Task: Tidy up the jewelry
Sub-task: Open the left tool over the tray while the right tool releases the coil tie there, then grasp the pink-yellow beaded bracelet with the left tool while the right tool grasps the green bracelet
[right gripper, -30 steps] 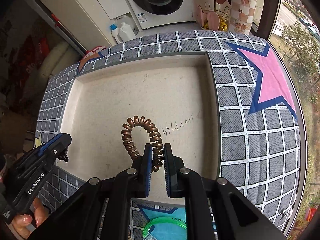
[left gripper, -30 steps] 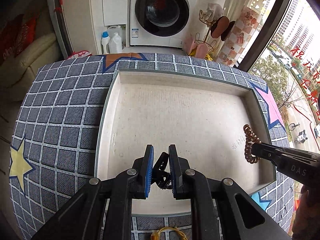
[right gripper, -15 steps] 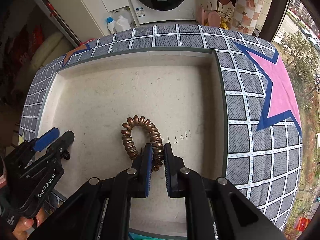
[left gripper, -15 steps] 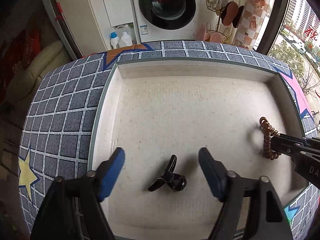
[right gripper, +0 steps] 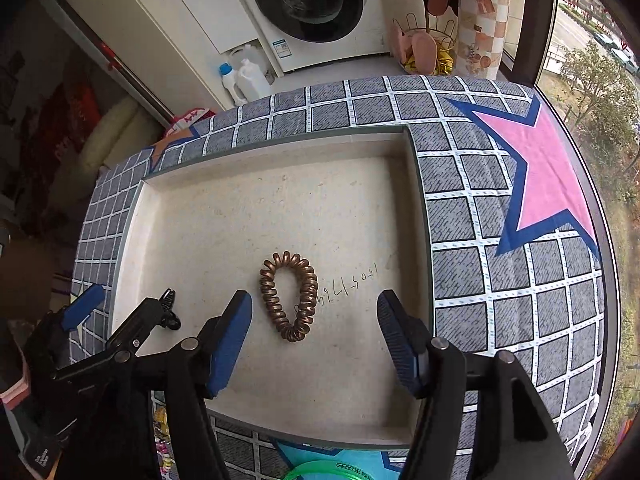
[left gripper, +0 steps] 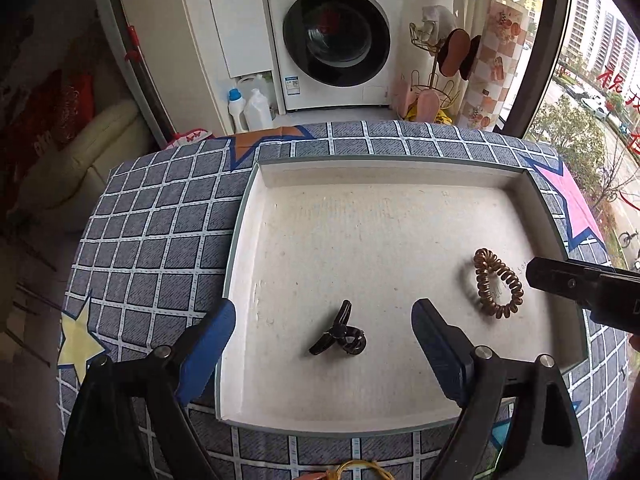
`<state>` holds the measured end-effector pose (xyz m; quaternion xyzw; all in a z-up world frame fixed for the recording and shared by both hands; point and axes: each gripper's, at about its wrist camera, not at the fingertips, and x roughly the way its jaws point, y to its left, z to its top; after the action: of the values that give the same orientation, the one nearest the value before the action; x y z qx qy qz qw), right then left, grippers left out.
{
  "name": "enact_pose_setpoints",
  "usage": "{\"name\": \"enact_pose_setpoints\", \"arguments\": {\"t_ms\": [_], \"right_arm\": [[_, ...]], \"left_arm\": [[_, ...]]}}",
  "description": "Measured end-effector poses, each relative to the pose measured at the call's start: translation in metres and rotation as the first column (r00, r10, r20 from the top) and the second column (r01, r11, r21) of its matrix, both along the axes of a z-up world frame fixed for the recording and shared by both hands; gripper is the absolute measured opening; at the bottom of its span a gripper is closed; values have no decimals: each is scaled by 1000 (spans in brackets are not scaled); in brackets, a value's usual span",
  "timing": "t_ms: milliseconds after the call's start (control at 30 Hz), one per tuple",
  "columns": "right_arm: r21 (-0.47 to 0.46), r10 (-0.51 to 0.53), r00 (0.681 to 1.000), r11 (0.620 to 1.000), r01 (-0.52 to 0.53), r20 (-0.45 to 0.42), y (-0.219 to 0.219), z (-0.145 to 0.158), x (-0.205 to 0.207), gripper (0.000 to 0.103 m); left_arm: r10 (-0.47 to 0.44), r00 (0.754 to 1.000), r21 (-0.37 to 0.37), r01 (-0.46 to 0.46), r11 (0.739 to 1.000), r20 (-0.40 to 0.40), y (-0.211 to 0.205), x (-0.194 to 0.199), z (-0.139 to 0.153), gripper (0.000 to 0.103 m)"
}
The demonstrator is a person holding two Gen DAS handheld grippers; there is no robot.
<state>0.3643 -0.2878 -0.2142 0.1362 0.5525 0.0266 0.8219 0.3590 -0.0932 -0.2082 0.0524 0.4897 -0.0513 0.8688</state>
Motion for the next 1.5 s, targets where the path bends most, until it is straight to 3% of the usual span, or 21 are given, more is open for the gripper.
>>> {"name": "enact_pose_setpoints", "arguments": {"t_ms": [133,300,400,733,900,1100,1500], "right_arm": [[37,-15,1000,999,14,24,3,14,-16,78],[65,-19,999,998,16,43,9,28,-47,80],[74,-23,999,997,20,44,12,32,-70,87],[71,-59,998,996,59,-3,13,24,-143,90],[92,-65,997,993,67,-30,15,14,-166,91],[101,-40,993,994,52,-113,21,-3,-185,91],[-10,-121,974,993,122,-190,1,-24,-198,91]], "left_arm": [[-8,1000,0,8,1000,14,11,-26,13,103],[-1,1000,8,1,1000,-7,31,-65,19,103],[7,1000,26,-6,1000,-22,46,-91,17,103],[43,995,74,-36,997,-88,82,-155,-1,103],[55,992,82,-46,996,-113,92,-167,-12,103],[138,976,46,-132,990,-168,115,-164,-27,103],[132,965,30,-129,991,-226,124,-149,-52,103]]}}
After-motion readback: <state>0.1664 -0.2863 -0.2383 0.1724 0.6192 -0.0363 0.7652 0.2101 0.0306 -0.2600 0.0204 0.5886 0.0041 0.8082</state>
